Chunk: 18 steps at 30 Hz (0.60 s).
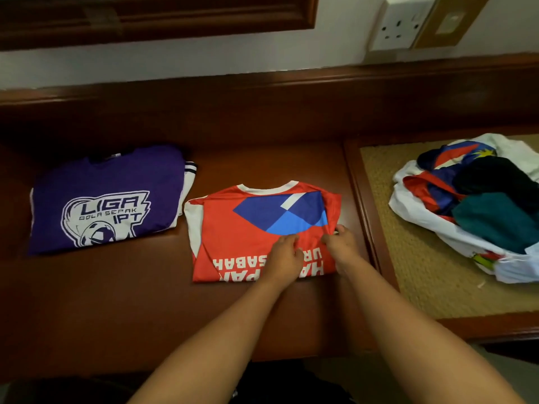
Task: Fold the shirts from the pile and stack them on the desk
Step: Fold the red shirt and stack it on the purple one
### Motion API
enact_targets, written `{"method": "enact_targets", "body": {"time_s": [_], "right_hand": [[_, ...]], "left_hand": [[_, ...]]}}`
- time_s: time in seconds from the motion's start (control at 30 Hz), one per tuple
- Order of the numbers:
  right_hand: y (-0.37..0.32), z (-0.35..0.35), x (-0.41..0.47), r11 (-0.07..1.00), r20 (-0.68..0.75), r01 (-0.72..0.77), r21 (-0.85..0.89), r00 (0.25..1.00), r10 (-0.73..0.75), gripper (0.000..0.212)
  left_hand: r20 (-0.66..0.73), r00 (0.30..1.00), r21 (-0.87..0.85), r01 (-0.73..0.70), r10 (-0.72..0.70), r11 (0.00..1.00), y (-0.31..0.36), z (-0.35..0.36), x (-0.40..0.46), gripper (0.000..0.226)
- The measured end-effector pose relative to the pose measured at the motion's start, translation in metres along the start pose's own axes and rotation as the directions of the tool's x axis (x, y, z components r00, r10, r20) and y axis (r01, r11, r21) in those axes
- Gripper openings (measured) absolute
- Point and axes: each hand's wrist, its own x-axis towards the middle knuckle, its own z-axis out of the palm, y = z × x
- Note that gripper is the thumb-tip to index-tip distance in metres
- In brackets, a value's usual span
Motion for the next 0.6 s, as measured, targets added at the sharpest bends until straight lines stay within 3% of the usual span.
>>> {"method": "enact_targets", "body": {"time_s": [0.1, 0.2, 0.33, 0.43, 0.6], "right_hand": [[-0.012, -0.003, -0.017, 0.989, 0.116, 0.096, 0.114, 0.987, -0.109, 0.044], [-0.025, -0.005, -0.04, 0.98, 0.277, 0.13, 0.152, 0.946, -0.169, 0.061], [-0.02, -0.001, -0.059, 0.96, 0.449, -0.044, 0.275, 0.889, -0.088, 0.054], [-0.012, -0.004, -0.062, 0.925, 0.4, -0.145, 0.351, 0.917, -0.008, 0.048], [0.005, -0.025, -0.058, 0.917, 0.189, -0.104, 0.386, 0.981, 0.032, 0.037]], "left_hand": [[0.047, 0.983, -0.212, 0.182, -0.176, 0.96, 0.018, 0.001, 0.011, 0.034], [0.117, 0.958, -0.483, 0.285, -0.262, 0.828, 0.029, -0.008, 0.021, 0.031], [0.152, 0.947, -0.579, 0.318, -0.283, 0.751, 0.031, -0.017, 0.031, 0.036], [0.127, 0.935, -0.507, 0.347, -0.33, 0.789, 0.029, -0.016, 0.033, 0.015], [-0.007, 0.952, -0.416, 0.275, -0.305, 0.867, 0.037, -0.016, 0.03, 0.02]]}}
